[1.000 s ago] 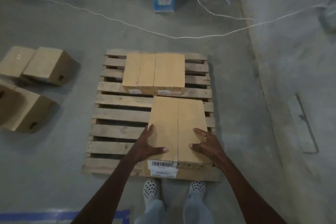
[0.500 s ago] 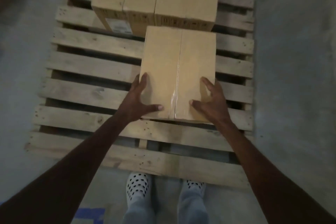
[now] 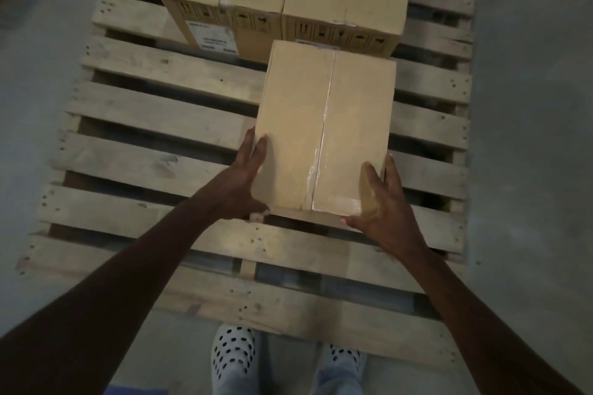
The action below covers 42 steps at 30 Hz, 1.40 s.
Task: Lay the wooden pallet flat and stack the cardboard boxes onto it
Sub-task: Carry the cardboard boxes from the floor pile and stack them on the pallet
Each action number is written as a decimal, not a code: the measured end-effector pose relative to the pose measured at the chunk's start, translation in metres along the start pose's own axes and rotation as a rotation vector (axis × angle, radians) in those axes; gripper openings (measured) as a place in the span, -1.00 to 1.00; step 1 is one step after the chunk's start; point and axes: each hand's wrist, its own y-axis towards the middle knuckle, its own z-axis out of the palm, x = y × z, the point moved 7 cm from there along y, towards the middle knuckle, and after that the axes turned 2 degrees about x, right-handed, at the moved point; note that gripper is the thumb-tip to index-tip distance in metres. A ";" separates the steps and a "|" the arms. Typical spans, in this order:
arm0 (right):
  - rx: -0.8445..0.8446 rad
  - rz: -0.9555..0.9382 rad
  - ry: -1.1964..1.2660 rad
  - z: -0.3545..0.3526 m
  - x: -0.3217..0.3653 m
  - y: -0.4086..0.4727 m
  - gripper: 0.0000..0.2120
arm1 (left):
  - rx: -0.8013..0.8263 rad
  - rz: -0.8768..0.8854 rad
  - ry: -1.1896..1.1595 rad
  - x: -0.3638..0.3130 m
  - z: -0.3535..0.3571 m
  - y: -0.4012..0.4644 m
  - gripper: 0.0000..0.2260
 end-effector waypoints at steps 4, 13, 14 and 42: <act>-0.031 -0.002 -0.003 -0.011 -0.001 0.020 0.11 | -0.028 0.015 0.036 -0.007 -0.014 0.018 0.16; -0.010 -0.009 0.011 -0.021 -0.007 0.040 0.11 | -0.063 0.019 0.007 -0.008 -0.020 0.035 0.14; -0.014 -0.015 0.013 -0.022 -0.006 0.041 0.11 | -0.067 0.021 0.014 -0.007 -0.021 0.036 0.14; 0.168 0.054 -0.054 -0.156 0.189 -0.113 -0.25 | -0.055 -0.096 -0.143 -0.196 -0.098 -0.194 -0.07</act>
